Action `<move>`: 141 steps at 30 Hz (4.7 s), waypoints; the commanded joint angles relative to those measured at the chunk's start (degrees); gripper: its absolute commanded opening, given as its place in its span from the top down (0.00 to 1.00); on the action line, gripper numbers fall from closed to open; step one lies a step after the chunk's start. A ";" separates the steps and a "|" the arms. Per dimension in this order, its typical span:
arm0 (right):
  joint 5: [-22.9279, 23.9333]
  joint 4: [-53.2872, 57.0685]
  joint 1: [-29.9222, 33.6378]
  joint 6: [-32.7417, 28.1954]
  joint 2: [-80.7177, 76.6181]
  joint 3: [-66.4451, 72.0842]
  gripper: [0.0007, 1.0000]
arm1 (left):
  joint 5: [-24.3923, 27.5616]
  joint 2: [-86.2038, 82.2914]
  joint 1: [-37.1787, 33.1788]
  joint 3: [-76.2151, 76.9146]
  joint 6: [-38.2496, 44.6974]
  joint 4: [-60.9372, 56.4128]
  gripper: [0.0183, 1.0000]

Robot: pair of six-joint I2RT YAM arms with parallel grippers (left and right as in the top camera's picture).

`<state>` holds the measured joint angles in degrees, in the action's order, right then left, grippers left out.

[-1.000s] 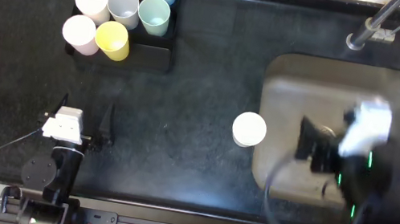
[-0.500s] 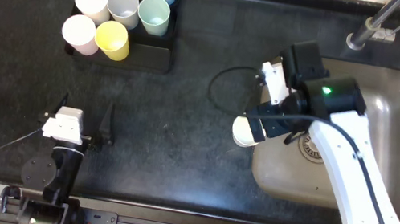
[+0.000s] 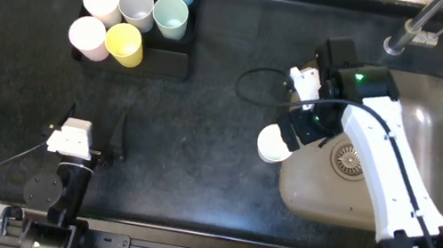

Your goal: Store Cups

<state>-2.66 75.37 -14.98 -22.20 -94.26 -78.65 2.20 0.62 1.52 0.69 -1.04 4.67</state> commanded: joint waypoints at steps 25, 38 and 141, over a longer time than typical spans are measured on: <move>-3.08 -3.04 -0.57 -3.56 -8.61 -1.55 0.96 | 0.70 -0.50 0.04 -0.24 1.05 -0.04 0.00; -4.94 6.47 -5.09 4.44 -6.34 -22.03 0.96 | 0.70 -0.50 0.04 -0.24 1.05 -0.04 0.00; 5.46 1.90 -25.99 6.29 -51.15 -70.55 0.86 | 0.70 -0.50 0.04 -0.24 1.05 -0.04 0.00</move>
<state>2.83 77.58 -40.40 -15.46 -144.84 -147.61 2.20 0.62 1.52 0.69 -1.04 4.67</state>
